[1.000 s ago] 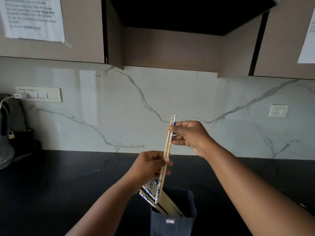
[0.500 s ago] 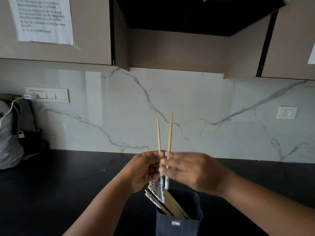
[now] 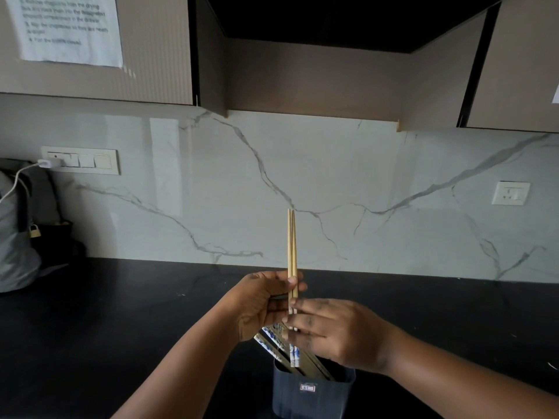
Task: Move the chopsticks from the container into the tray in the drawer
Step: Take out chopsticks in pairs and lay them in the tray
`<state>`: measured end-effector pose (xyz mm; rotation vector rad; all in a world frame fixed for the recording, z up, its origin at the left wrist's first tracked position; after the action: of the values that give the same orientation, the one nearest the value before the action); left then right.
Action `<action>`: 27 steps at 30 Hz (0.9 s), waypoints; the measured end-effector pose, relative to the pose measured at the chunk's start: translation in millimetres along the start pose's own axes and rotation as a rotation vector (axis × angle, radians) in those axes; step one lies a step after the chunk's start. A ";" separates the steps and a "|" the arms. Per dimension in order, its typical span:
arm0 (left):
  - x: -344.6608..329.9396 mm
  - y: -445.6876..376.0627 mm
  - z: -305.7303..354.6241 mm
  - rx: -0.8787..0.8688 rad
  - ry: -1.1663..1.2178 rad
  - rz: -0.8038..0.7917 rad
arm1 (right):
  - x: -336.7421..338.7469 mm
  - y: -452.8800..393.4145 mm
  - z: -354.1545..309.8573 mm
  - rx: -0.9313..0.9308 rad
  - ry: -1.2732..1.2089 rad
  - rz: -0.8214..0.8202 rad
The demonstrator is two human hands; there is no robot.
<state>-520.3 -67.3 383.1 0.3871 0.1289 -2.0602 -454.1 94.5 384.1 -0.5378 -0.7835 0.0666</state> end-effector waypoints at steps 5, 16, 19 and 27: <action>3.5 -2.2 -2.1 -0.003 -0.004 0.036 | -0.8 2.3 5.6 -0.235 -0.107 -0.013; -1.0 -3.4 -18.0 -0.017 -0.255 0.036 | -27.3 -14.1 35.3 -1.581 -1.326 0.146; 0.4 -1.8 -25.0 -0.042 -0.354 0.069 | -34.0 -13.9 23.9 -1.615 -1.338 0.182; 54.0 16.2 -74.3 -0.646 -1.035 0.291 | -25.3 19.6 -34.4 -1.307 -1.084 0.116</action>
<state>-514.6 -101.6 296.6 -0.9902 0.0873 -1.5874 -445.8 90.1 338.1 -1.8691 -1.8463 -0.0734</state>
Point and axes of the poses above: each hand's wrist, its own y-axis away from the middle knuckle, its own x-axis out of the back of the hand, z = x × y, the point moved 2 cm from there along -y, towards the middle knuckle, and after that the axes turned 1 degree about -x, right-handed, at the moved point
